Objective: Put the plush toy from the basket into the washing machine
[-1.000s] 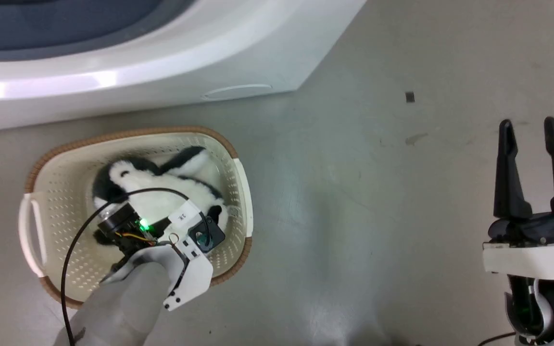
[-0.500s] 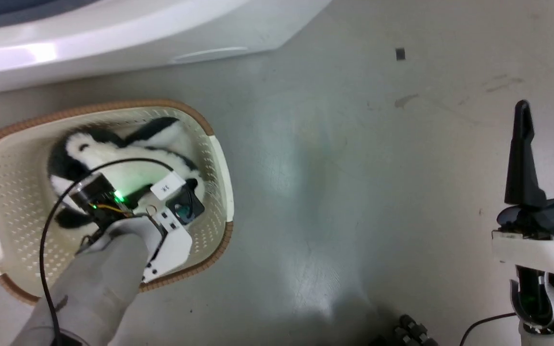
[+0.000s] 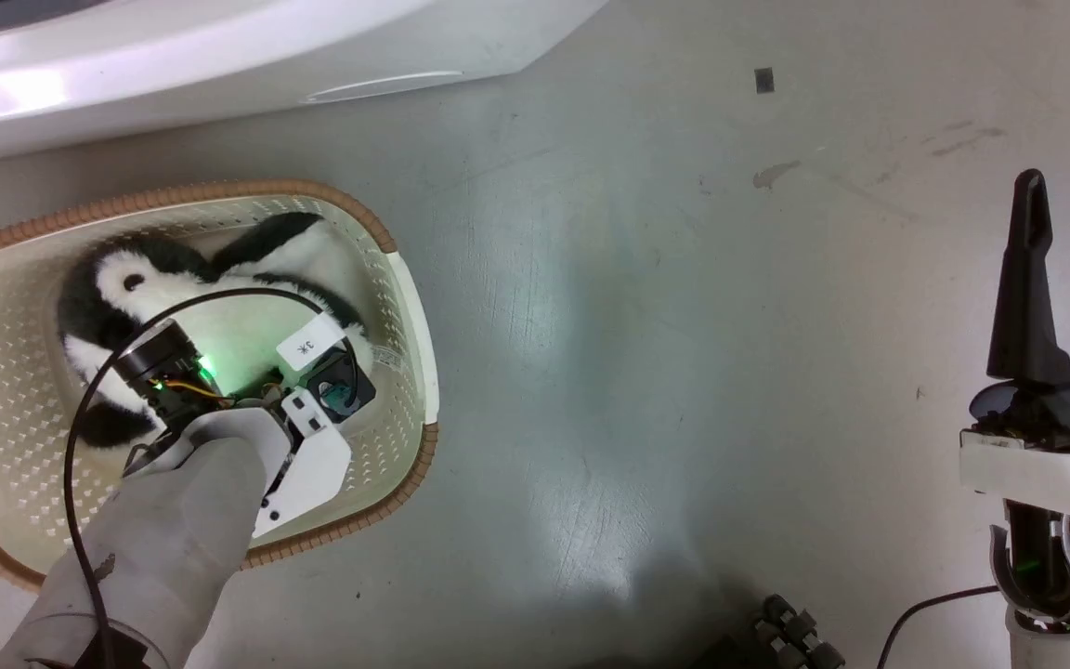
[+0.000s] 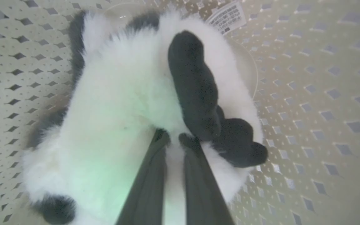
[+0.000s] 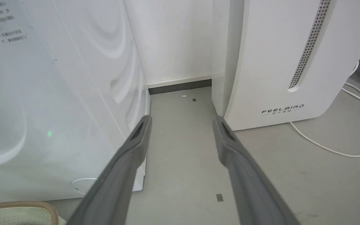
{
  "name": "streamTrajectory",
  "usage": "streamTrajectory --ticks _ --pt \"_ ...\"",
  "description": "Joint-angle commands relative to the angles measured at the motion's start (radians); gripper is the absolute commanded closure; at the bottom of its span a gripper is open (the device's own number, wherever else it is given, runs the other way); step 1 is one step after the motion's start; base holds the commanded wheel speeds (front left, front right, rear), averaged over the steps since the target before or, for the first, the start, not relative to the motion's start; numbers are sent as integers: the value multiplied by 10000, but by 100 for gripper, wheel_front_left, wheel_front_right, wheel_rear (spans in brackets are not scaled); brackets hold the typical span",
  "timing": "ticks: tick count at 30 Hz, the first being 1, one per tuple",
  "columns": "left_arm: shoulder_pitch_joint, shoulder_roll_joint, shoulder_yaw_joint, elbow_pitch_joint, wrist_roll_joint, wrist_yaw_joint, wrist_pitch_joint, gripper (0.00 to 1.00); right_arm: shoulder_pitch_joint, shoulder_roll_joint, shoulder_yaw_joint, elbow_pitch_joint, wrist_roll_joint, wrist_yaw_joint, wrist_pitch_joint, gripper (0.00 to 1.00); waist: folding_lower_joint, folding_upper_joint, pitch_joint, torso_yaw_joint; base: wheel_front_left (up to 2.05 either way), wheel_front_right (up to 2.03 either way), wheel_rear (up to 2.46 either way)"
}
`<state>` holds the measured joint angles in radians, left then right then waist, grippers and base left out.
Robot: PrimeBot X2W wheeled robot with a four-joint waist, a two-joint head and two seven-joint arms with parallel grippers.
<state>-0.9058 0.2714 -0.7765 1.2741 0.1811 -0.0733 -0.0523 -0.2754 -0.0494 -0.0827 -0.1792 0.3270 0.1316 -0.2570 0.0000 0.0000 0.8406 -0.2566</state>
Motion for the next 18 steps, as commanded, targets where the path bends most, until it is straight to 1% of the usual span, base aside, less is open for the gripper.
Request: streamTrajectory --ticks 1,8,18 --pt "100 245 -35 166 -95 27 67 100 -183 -8 -36 -38 -36 -9 -47 0 0 0 -91 31 0 0 0" --pt "326 303 17 166 -398 12 -258 100 -126 -8 -20 39 -69 -9 -47 0 0 0 -498 121 0 0 0" --pt "805 148 192 167 -913 157 -1299 100 113 -8 -32 219 -209 -9 -47 0 0 0 -1487 463 0 0 0"
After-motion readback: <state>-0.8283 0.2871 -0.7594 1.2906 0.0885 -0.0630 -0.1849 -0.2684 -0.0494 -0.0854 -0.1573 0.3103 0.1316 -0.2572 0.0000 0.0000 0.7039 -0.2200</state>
